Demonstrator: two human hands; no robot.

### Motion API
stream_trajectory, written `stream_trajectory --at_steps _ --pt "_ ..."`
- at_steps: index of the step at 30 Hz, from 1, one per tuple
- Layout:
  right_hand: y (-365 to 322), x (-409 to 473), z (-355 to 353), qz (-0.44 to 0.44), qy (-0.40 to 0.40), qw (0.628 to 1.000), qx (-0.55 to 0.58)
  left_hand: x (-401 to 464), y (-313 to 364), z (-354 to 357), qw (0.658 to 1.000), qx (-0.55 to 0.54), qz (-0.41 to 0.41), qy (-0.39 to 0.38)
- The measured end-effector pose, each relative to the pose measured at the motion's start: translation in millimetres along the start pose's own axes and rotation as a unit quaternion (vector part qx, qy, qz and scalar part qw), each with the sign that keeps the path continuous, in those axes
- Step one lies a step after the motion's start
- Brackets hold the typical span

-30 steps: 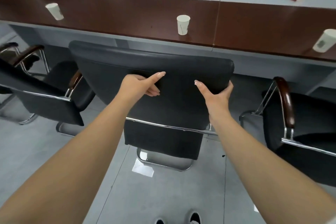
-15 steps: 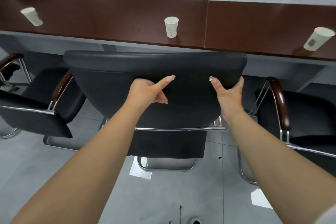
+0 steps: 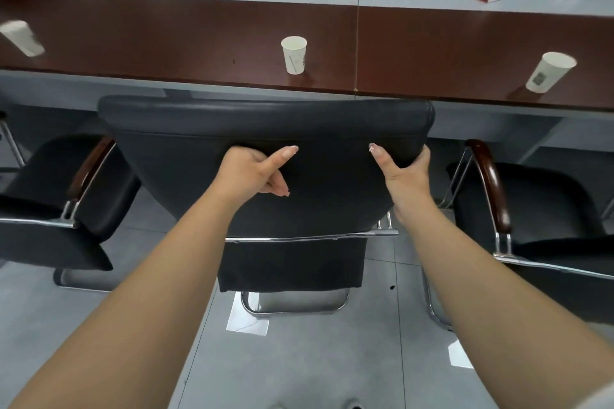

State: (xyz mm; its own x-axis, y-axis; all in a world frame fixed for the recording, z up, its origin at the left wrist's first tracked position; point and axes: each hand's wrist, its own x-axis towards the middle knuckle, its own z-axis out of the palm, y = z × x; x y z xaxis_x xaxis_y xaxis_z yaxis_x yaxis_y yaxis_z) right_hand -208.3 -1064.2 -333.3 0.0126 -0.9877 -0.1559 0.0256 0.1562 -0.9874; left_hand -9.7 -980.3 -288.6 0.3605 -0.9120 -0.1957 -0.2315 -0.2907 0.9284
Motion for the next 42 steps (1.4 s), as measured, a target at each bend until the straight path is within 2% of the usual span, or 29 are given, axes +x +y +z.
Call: stream_trajectory --at_steps 9,26,33,40,42 --pt "1 -25 30 0.002 0.021 1.0 -0.012 4 -6 -37 1.0 -0.02 -0.002 -0.012" --pt "-4 -66 38 0.031 0.027 0.999 -0.026 -23 -24 -55 1.0 -0.012 -0.02 -0.015" --pt "4 -78 39 -0.006 0.044 0.998 -0.046 -29 -27 -43 1.0 -0.019 0.012 0.008" --pt "9 -99 30 -0.015 0.058 0.997 -0.043 -48 -47 -32 0.998 0.015 0.024 -0.049" --pt "14 -111 29 0.006 0.066 0.997 -0.047 -53 -53 -30 0.998 0.021 0.017 -0.064"
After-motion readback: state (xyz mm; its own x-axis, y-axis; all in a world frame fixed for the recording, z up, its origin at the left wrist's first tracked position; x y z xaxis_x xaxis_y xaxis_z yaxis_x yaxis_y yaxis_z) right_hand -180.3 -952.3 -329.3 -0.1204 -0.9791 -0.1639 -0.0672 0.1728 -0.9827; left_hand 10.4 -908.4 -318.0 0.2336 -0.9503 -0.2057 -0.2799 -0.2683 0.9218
